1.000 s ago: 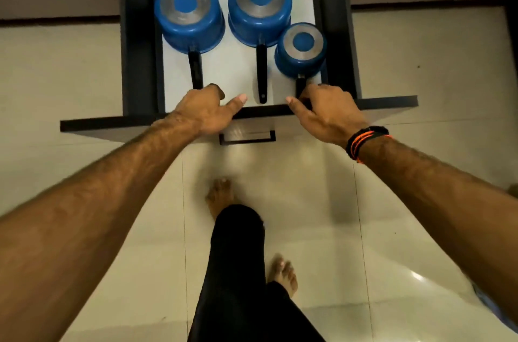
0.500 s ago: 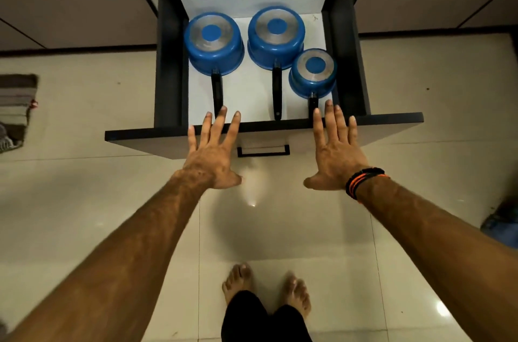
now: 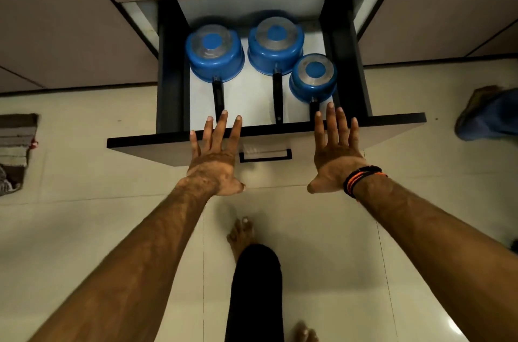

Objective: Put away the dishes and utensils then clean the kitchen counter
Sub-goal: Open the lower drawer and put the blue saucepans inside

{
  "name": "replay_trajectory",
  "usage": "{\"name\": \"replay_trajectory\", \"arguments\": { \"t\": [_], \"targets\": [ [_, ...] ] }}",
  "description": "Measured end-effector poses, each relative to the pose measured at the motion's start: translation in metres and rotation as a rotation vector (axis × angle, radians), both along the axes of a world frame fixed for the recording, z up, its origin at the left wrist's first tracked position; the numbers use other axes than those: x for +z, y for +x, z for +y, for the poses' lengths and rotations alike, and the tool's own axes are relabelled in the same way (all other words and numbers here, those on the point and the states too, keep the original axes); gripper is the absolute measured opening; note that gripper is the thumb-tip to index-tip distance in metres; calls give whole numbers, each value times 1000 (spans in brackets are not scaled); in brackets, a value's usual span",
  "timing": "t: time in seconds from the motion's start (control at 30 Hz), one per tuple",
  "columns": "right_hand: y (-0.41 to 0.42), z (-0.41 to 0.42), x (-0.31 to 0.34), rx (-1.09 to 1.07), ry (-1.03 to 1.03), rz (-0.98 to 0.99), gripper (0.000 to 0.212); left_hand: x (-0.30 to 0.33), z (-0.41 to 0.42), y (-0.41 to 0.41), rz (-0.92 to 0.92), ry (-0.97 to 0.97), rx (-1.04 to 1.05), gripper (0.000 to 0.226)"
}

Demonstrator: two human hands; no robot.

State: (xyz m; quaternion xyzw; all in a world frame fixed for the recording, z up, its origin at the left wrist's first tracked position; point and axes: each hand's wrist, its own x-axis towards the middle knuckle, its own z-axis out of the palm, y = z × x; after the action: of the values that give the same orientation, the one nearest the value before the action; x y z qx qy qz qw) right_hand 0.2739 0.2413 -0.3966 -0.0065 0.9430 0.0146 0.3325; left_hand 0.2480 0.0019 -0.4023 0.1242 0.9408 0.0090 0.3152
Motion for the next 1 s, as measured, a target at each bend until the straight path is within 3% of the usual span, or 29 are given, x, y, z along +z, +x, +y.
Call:
{"name": "replay_trajectory", "arguments": {
  "t": [0.47, 0.8, 0.9, 1.0],
  "targets": [
    [-158, 11, -8, 6, 1, 167, 144, -5, 16, -159, 146, -33, -3, 148],
    [-225, 29, -21, -21, -190, 372, 131, -7, 32, -233, 141, -15, 124, 139],
    [-239, 26, -12, -301, -595, 507, 97, 6, 40, -248, 116, 119, 335, 125],
    [-242, 14, -1, -963, -999, 804, 54, 11, 49, -254, 106, 580, 868, 111]
  ]
}}
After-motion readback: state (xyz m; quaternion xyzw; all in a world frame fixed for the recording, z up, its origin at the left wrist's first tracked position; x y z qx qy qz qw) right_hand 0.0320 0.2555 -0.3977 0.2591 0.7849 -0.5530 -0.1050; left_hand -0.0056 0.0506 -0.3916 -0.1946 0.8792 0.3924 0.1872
